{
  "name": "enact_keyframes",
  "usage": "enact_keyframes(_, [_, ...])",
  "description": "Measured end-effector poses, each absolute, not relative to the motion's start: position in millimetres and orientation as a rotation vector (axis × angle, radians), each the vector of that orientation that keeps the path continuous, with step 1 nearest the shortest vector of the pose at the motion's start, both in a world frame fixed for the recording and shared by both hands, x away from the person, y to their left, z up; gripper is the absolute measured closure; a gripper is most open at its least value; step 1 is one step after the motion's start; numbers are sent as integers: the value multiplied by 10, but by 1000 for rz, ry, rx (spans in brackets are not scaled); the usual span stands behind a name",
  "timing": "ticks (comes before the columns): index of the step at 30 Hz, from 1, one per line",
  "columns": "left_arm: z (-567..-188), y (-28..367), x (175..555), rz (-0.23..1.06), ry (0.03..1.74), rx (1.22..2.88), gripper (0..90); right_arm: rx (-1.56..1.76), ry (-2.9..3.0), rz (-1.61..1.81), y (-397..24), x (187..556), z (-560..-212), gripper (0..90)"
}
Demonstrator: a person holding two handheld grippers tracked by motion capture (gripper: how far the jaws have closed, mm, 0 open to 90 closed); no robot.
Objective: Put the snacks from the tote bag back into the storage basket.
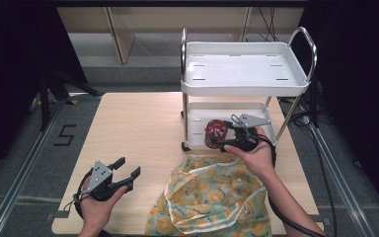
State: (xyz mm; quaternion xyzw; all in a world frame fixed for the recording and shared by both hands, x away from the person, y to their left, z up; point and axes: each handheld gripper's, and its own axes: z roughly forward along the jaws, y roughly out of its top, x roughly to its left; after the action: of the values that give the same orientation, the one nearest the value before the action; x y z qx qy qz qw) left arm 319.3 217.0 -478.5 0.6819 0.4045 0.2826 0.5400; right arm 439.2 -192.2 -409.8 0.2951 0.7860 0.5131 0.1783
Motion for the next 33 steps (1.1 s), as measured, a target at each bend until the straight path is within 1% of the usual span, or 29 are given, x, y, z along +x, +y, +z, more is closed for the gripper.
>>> enact_keyframes(5, [-4783, 2170, 3191, 672, 964, 1617, 325, 794, 2209, 1456, -1908, 4431, -4111, 261])
enact_keyframes(7, [-4784, 2169, 3192, 670, 967, 1614, 324, 850, 2225, 1443, -1899, 4401, -4112, 262])
enact_keyframes(33, [-4777, 2172, 3187, 673, 961, 1615, 325, 845, 2187, 1403, -1880, 4527, -4129, 262])
